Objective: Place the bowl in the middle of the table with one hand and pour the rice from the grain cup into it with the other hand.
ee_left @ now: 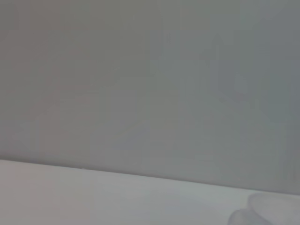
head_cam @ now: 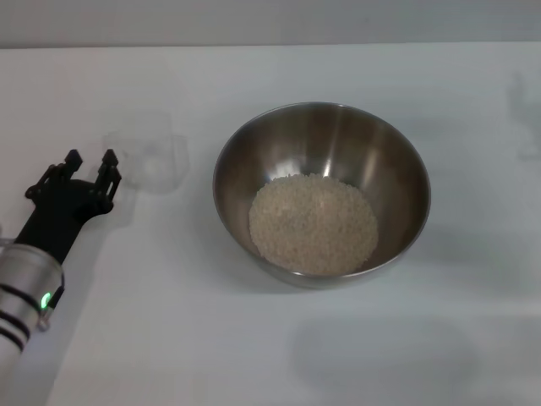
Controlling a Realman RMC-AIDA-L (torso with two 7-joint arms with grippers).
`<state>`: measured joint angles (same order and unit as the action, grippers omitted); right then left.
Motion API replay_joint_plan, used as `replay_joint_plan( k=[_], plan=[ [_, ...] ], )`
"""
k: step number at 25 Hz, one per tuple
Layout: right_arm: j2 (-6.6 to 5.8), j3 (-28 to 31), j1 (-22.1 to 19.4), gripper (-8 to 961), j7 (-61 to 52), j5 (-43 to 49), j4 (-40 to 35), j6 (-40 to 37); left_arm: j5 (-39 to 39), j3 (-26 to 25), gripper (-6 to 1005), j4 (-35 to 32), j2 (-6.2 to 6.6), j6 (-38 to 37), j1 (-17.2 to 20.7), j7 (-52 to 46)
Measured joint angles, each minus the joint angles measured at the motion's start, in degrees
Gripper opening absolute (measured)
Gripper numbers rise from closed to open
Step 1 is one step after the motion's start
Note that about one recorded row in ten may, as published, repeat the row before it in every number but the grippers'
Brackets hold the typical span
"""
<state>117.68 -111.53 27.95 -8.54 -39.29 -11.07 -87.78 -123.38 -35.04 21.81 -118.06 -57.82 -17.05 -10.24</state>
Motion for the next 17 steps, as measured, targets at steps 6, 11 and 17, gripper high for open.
replay_joint_plan(
  k=[6, 11, 17],
  plan=[
    [0.0, 0.0, -0.1, 420, 0.0, -0.2, 0.2, 0.2, -0.8, 0.4, 529, -2.1, -0.06, -8.3, 3.7, -1.0],
    [0.79, -0.1, -1.5, 420, -0.1, -0.1, 0.6, 1.1, -1.8, 0.9, 529, -3.7, -0.62, -21.9, 7.0, 0.4],
    [1.73, -1.6, -5.9, 420, -4.6, 3.6, 3.1, 4.0, -2.0, 2.6, 529, -3.3, -0.76, -29.0, 6.5, 4.1]
  ],
)
